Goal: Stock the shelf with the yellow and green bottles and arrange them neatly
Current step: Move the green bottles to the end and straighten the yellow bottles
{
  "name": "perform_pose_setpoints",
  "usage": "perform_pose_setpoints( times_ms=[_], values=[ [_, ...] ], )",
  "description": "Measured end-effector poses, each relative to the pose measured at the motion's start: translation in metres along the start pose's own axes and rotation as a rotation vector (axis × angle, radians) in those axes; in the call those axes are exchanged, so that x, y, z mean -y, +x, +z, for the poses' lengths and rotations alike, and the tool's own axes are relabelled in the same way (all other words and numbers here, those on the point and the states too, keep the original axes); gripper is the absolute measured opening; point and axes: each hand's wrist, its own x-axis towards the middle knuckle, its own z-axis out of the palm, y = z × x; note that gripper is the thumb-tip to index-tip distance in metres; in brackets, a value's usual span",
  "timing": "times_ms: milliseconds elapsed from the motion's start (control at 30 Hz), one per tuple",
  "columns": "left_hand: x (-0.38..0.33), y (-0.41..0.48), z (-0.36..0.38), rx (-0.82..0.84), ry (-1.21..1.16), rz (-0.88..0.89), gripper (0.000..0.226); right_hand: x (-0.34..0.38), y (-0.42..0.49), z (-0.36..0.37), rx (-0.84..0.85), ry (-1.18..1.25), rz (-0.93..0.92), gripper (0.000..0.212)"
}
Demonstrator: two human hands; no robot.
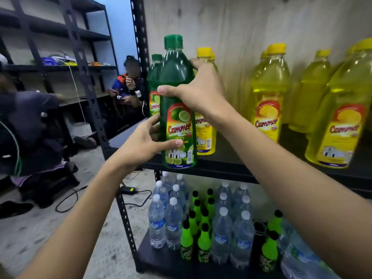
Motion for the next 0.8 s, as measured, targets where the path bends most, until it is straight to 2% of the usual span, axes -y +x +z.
perform_pose_setpoints(
  times_ms=[67, 133, 333, 567, 800],
  values=[
    [0.004, 0.006, -0.018, 0.001, -0.014, 0.015, 0.074, 0.004, 0.011, 0.025, -0.005, -0.015, -0.008, 0.062],
    [0.009, 0.017, -0.037, 0.013, -0.007, 0.016, 0.069, 0.005, 0.022, 0.048, -0.024, -0.032, -0.010, 0.069],
    [0.034, 0.059, -0.088, 0.065, 0.026, -0.018, 0.071, -0.006, 0.053, 0.107, -0.093, -0.069, -0.017, 0.085],
    [0.058, 0.089, -0.109, 0.093, -0.069, -0.072, 0.086, -0.017, 0.074, 0.141, -0.151, -0.097, 0.010, 0.086],
    [0.073, 0.086, -0.103, 0.073, -0.133, -0.033, 0.071, -0.029, 0.076, 0.144, -0.124, -0.197, -0.029, 0.088]
  ],
)
